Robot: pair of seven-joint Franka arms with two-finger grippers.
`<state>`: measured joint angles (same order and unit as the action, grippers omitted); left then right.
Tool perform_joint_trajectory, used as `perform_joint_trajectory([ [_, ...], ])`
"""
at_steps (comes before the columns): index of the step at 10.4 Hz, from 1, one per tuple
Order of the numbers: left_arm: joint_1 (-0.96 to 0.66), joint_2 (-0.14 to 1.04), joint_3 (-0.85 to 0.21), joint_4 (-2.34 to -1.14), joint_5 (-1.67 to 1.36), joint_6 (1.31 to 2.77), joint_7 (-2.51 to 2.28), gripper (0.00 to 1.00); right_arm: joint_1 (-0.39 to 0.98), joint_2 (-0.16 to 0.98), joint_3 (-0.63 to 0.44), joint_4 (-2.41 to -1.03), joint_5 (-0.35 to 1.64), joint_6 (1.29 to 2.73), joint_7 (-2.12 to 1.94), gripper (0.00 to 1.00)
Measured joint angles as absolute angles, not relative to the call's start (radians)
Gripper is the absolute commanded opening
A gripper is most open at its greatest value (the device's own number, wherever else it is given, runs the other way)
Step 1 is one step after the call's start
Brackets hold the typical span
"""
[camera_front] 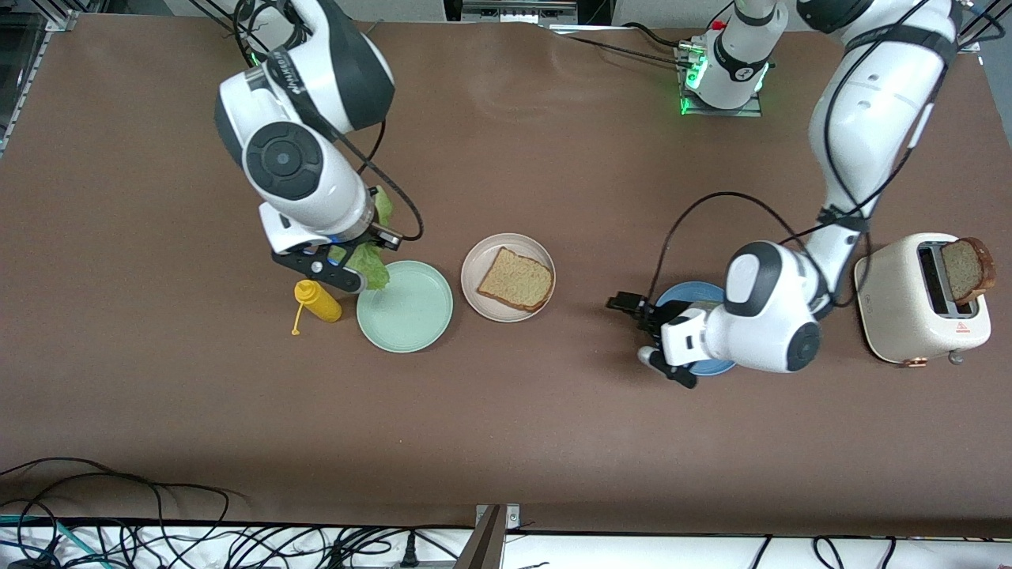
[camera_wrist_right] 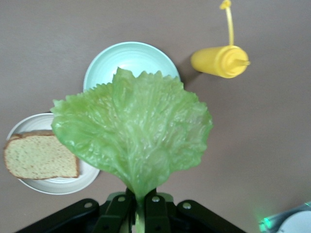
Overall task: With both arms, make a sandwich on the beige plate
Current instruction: 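Place lettuce on the toast with the right gripper while the left gripper retreats, then open the right gripper and withdraw it from the sandwich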
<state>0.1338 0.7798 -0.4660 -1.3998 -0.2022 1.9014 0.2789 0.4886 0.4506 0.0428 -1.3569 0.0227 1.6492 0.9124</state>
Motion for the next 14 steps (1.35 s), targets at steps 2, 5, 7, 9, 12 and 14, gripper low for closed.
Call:
perform_joint_trajectory([
  [2, 0.173, 0.678, -0.464, -1.397, -0.011, 1.818, 0.259, 1.00, 0.521, 0.487, 0.043, -1.365, 0.023, 1.742, 0.978, 0.00],
  [5, 0.227, 0.560, -0.458, -1.397, 0.094, 1.750, 0.253, 1.00, 0.603, 0.582, 0.043, -1.371, 0.023, 1.893, 1.071, 0.00],
  [7, 0.239, 0.506, -0.450, -1.398, 0.122, 1.733, 0.252, 1.00, 0.638, 0.638, 0.043, -1.372, 0.023, 1.986, 1.118, 0.00],
  [9, 0.235, 0.445, -0.428, -1.405, 0.124, 1.723, 0.251, 1.00, 0.659, 0.676, 0.043, -1.372, 0.023, 2.057, 1.125, 0.00],
  [12, 0.168, 0.330, -0.290, -1.415, 0.125, 1.717, 0.247, 1.00, 0.706, 0.740, 0.043, -1.373, 0.023, 2.198, 1.164, 0.00],
  [14, 0.092, 0.264, -0.181, -1.435, 0.098, 1.712, 0.245, 1.00, 0.726, 0.778, 0.043, -1.373, 0.023, 2.267, 1.183, 0.00],
])
